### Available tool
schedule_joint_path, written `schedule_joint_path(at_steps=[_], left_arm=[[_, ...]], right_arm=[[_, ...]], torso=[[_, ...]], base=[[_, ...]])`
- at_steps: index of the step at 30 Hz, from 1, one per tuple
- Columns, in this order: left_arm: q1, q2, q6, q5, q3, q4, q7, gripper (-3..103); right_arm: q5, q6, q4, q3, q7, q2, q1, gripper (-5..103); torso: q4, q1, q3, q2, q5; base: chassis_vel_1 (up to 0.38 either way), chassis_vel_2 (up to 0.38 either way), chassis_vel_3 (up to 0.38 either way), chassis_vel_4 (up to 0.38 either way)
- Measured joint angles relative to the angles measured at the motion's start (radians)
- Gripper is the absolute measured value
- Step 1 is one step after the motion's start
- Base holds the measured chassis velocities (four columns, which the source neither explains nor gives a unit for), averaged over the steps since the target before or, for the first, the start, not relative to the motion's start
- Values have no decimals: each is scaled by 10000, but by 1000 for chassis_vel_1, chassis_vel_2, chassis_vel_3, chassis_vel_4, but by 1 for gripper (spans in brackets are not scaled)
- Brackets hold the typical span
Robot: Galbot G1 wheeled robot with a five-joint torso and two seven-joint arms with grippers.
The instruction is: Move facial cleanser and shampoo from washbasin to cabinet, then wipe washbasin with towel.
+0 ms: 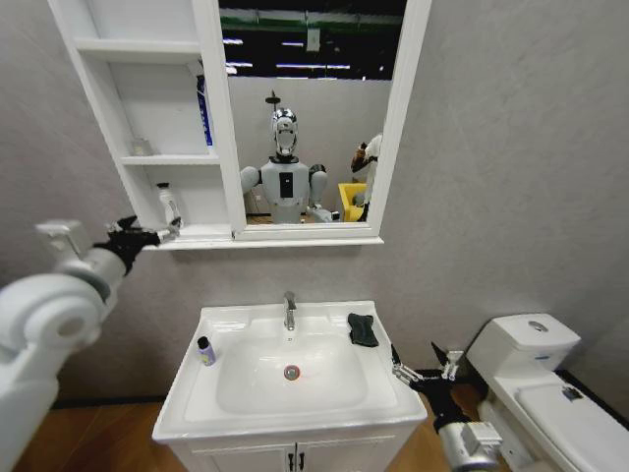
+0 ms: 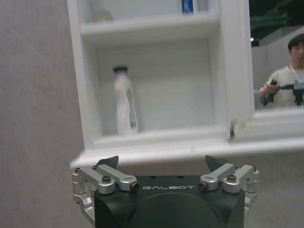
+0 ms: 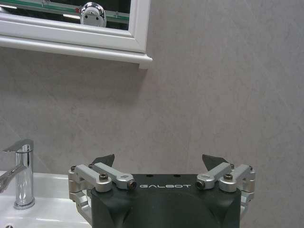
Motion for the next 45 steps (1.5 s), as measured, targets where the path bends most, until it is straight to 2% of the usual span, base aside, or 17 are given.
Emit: schedule_joint_path(at_steps=[1, 2, 3, 4, 6, 7, 10, 11, 13, 14, 17, 23, 35, 45], left_arm=[[559, -396, -341, 770, -6, 9, 310, 100], [1429, -1196, -1068, 2165, -56, 114, 861, 100], [2008, -1758, -1545, 2976, -64, 242, 1230, 100], [2008, -1758, -1545, 2976, -64, 242, 1230, 100], [3223, -2966, -2387, 4285, -8, 502, 1909, 100], [3223, -2966, -2387, 4285, -8, 502, 1909, 100], [4155, -4376, -3296, 5715, 186, 1206, 2674, 100], [4155, -4376, -3296, 5715, 186, 1206, 2674, 100], [4327, -5084, -3892, 6350, 320, 1914, 2953, 100], [4327, -5084, -3892, 6350, 320, 1914, 2953, 100], [4230, -5577, -4351, 6674, 401, 2752, 3060, 100], [3477, -5662, -4872, 6804, 482, 3898, 3132, 100], [1635, -5901, -5049, 6901, 608, 6344, 2870, 100], [807, -5794, -5079, 6894, 724, 7151, 2641, 100]], right_arm=[[5, 46, 3, 28, 1, -3, -76, 100], [23, 155, 2, 72, -4, -6, -216, 100], [35, 232, -14, 100, -5, -11, -295, 100], [35, 232, -14, 100, -5, -11, -295, 100], [47, 368, -73, 132, -23, -14, -399, 100], [47, 368, -73, 132, -23, -14, -399, 100], [41, 388, -109, 32, -47, 41, -379, 100], [41, 388, -109, 32, -47, 41, -379, 100], [35, 377, -110, -11, -54, 52, -293, 100], [35, 377, -110, -11, -54, 52, -293, 100], [35, 263, -41, -11, -55, 38, -159, 100], [-13, 174, 42, -7, -52, -11, 26, 100], [-57, 154, 115, 74, -35, 26, 70, 100], [-94, 424, -57, 197, -34, 39, 14, 100]], torso=[[2, 0, 0, 0, -2], [-1, 0, -1, 0, 5], [2, -2, -1, 0, 3], [2, -2, -1, 0, 3], [3, -1, 0, 0, 6], [3, -1, 0, 0, 6], [3, -2, -1, 1, 6], [3, -2, -1, 1, 6], [1, -1, -1, 1, 4], [1, -1, -1, 1, 4], [2, 0, 1, 1, 5], [0, 1, 1, 0, 3], [0, 3, 2, -1, 4], [0, 2, 2, -2, 4]], base=[[0, 0, 0, 0], [0, 0, 0, 0], [0, 0, 0, 0], [0, 0, 0, 0], [0, 0, 0, 0], [0, 0, 0, 0], [0, 0, 0, 0], [0, 0, 0, 0], [0, 0, 0, 0], [0, 0, 0, 0], [0, 0, 0, 0], [0, 0, 0, 0], [0, 0, 0, 0], [0, 0, 0, 0]])
